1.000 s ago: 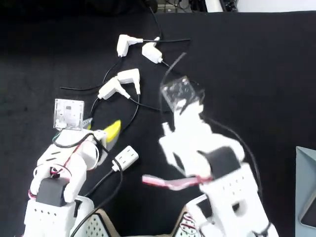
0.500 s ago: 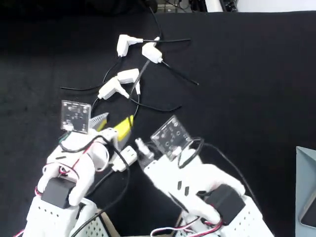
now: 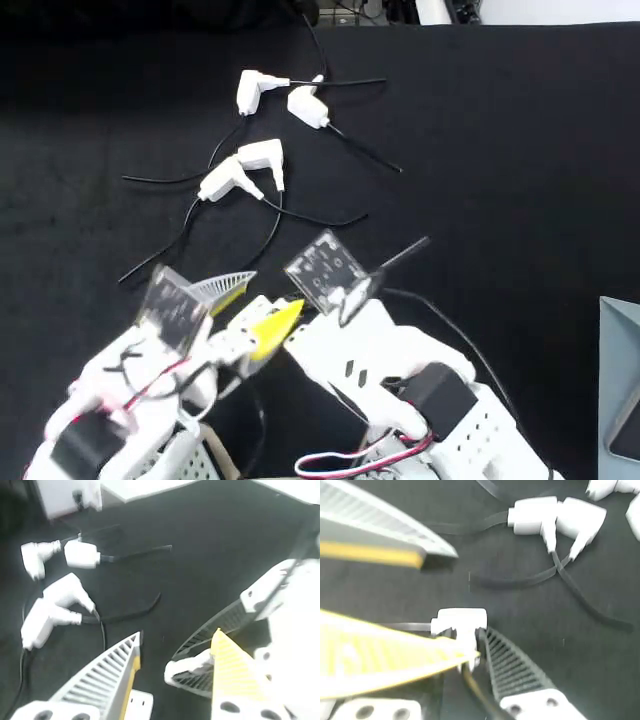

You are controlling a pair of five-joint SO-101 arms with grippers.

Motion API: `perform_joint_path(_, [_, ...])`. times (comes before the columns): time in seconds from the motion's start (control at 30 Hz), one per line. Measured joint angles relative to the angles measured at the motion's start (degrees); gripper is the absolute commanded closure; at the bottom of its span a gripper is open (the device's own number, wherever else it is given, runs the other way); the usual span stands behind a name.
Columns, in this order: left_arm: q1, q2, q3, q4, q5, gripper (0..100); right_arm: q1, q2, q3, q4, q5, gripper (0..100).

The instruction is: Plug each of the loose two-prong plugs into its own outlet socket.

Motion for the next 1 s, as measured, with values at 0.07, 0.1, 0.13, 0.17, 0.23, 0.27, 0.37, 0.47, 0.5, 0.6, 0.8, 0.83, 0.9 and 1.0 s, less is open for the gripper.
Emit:
perform_joint_path(0.07, [-0.9,-1.1,0.3,0.6,-0.1,77,1.0,1.8,0.0,-0.2,0.0,98.7])
perform_joint_path(0.1, [-2.6,-1.1,0.4,0.8,-0.1,77,1.8,3.0,-0.1,-0.4,0.0,98.7])
perform_joint_path(0.13, [-4.9,-1.0,0.4,0.9,-0.1,77,2.3,3.7,0.0,-0.4,0.0,98.7])
perform_joint_path(0.17, [-7.8,-1.1,0.4,0.9,-0.1,77,2.7,4.5,-0.1,-0.4,0.0,98.7])
perform_joint_path(0.23, [-14.6,-1.2,0.4,0.9,-0.1,77,2.8,6.9,-0.1,-1.8,0.0,98.7])
perform_joint_path(0.27, [-18.5,-1.2,0.4,0.9,-0.1,77,2.9,7.9,-0.1,-2.9,0.0,98.7])
perform_joint_path(0.37, [-30.2,-1.2,0.8,0.9,-0.1,77,3.1,11.9,-0.1,-7.2,-0.6,98.7])
perform_joint_path(0.47, [-38.6,-1.2,3.1,0.9,1.1,77,2.1,15.9,0.3,-11.6,-0.7,98.7])
perform_joint_path(0.5, [-40.2,-1.2,4.0,0.9,1.8,77,1.6,17.4,0.6,-13.0,-0.9,98.7])
perform_joint_path(0.6, [-42.2,-1.2,6.9,-0.2,3.1,77,0.3,22.0,1.1,-17.1,-0.9,98.7])
perform_joint_path(0.8, [-42.8,-1.1,8.4,-1.2,3.6,78,0.2,31.8,1.1,-22.8,-1.8,98.7])
perform_joint_path(0.83, [-42.8,-1.1,8.4,-1.2,3.7,78,0.2,33.3,1.1,-23.8,-2.1,98.7])
perform_joint_path(0.9, [-42.8,-1.1,8.5,-1.2,3.8,78,0.3,35.9,1.1,-25.3,-2.6,98.7])
perform_joint_path(1.0, [-42.8,-1.1,8.6,-1.2,3.8,78,0.2,39.2,1.1,-26.8,-2.8,98.7])
